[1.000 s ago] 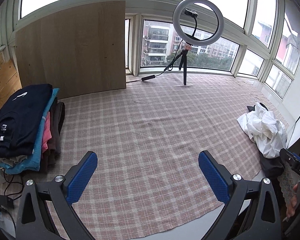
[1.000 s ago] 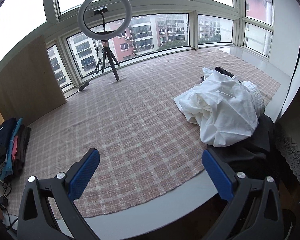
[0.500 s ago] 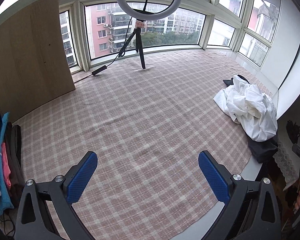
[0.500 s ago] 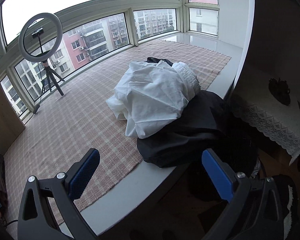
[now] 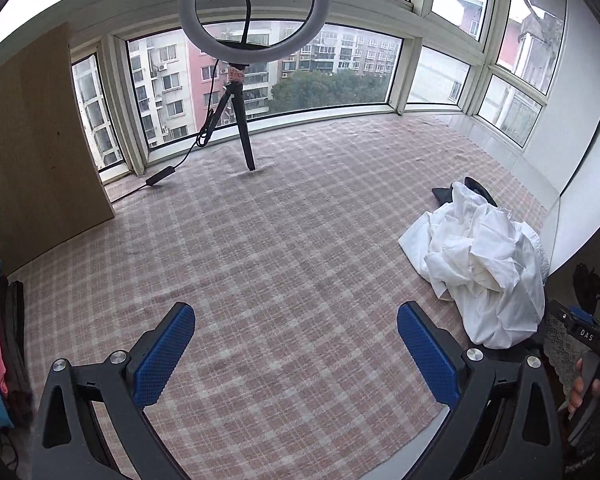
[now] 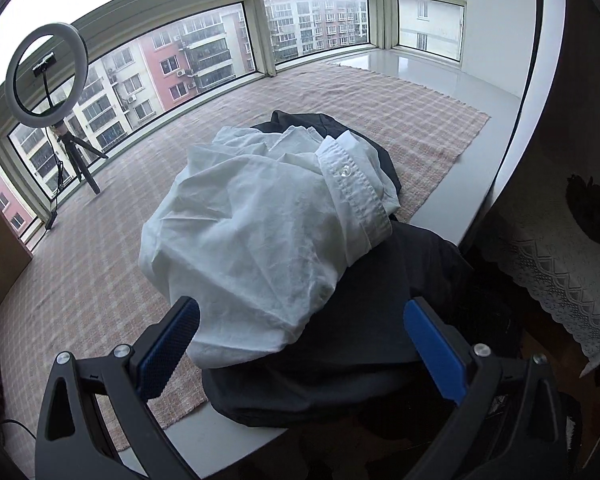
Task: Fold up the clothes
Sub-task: 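Grasp the white shirt with the right tool and pull it onto the rug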
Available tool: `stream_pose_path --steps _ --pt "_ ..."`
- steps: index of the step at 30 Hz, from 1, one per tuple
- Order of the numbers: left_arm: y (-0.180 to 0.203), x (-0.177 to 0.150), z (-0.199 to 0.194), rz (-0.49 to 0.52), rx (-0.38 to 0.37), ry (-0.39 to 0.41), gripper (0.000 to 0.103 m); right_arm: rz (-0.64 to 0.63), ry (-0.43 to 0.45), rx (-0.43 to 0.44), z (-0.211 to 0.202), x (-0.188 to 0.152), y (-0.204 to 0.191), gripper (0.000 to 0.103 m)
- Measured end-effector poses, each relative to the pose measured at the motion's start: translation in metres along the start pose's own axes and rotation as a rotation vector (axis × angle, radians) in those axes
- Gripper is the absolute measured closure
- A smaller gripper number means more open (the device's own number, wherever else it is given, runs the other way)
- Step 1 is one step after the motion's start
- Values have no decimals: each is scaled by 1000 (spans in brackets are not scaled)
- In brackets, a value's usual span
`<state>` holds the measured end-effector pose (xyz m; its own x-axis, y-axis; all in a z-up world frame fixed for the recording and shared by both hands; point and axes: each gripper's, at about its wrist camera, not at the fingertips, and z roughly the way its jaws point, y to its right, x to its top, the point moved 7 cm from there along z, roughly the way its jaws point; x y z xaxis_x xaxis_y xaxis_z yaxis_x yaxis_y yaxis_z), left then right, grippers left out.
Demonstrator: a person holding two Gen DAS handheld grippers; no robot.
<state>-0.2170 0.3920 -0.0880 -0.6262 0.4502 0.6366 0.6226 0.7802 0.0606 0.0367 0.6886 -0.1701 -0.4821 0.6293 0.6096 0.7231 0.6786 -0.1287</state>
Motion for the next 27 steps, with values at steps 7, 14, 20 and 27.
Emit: stream_pose_path --steps 7,14,20,27 --pt "29 40 10 -23 55 11 1 -25 -145 143 70 15 -1 2" --pt "16 52 21 -47 135 -7 1 -54 -159 254 82 34 -17 65" --pt "-12 70 16 -69 161 24 1 -14 -27 363 49 76 -23 90" --pt "-70 91 -27 -113 199 133 1 -68 162 433 -19 155 -60 92"
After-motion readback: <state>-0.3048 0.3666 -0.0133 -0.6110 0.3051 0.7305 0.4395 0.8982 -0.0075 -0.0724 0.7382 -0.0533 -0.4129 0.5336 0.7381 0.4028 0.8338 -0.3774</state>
